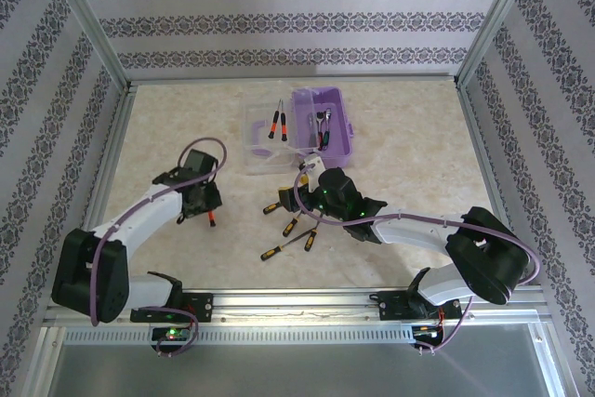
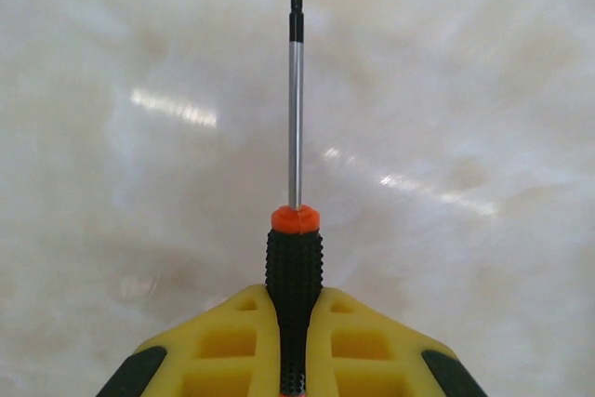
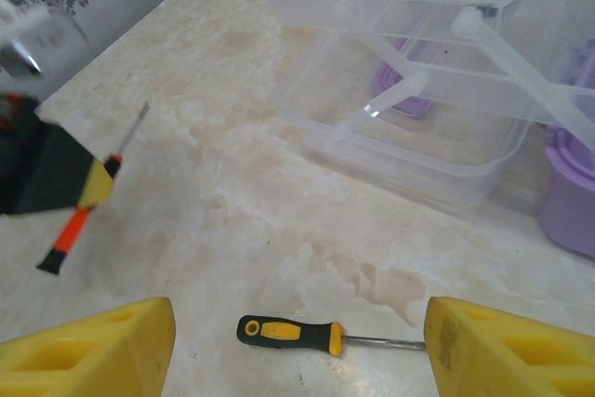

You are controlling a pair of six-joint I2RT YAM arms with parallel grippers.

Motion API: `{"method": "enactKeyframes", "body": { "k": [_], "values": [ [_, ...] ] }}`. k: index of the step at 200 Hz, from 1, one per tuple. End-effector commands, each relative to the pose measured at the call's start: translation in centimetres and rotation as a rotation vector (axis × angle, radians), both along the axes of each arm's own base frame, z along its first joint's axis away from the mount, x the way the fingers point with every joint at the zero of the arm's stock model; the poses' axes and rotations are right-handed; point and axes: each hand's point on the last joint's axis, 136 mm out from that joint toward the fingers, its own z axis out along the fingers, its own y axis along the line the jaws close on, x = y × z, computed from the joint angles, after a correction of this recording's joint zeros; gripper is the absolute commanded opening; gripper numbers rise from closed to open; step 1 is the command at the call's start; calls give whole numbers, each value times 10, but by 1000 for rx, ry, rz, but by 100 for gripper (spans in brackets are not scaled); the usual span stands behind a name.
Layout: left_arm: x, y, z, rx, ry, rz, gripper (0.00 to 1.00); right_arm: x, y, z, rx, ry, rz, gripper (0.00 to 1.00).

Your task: Pack the tool kit

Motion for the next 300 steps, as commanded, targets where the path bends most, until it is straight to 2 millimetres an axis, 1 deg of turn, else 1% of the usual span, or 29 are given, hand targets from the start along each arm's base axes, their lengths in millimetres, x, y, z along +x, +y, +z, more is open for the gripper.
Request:
{"method": "enactKeyframes", "body": {
  "k": [1, 21, 33, 35, 44, 60, 65, 79, 99, 113, 123, 140, 152, 186, 232, 265, 300],
  "values": [
    [33, -8, 62, 41, -125, -82, 9, 17, -22, 10, 11, -31, -122, 73],
    [69, -27, 106, 33, -192, -144, 9, 30, -48, 4, 28, 0, -232, 72],
    [91, -42, 125, 24, -222, -179, 9, 36, -62, 1, 36, 13, -289, 73],
    [94, -44, 125, 26, -220, -185, 9, 37, -65, 1, 39, 15, -298, 73],
    [110, -56, 137, 19, -238, -216, 9, 40, -73, -1, 47, 22, -328, 72],
    [135, -80, 146, 5, -241, -261, 9, 44, -83, -1, 58, 28, -361, 72],
    [142, -87, 143, -3, -231, -275, 9, 45, -86, -1, 60, 28, -367, 72],
    [161, -112, 144, -21, -232, -318, 9, 46, -90, 0, 66, 29, -379, 72],
    [181, -147, 138, -27, -214, -393, 9, 46, -94, 2, 73, 26, -386, 72],
    [194, -167, 133, -21, -210, -440, 9, 47, -96, 3, 75, 24, -391, 72],
    [201, -174, 127, -15, -198, -447, 9, 47, -97, 3, 79, 26, -394, 72],
    [212, -179, 119, -7, -181, -449, 9, 47, -98, 4, 83, 26, -398, 72],
    [218, -177, 111, 20, -165, -445, 9, 47, -99, 4, 86, 28, -398, 72],
    [219, -176, 91, 49, -112, -453, 9, 48, -99, 3, 89, 34, -401, 72],
    [220, -171, 90, 79, -113, -452, 9, 48, -96, 0, 98, 50, -394, 72],
    [220, -169, 78, 88, -84, -452, 9, 48, -97, 0, 100, 51, -395, 72],
    [224, -167, 75, 66, -83, -435, 10, 48, -97, 0, 103, 53, -394, 71]
  ]
}}
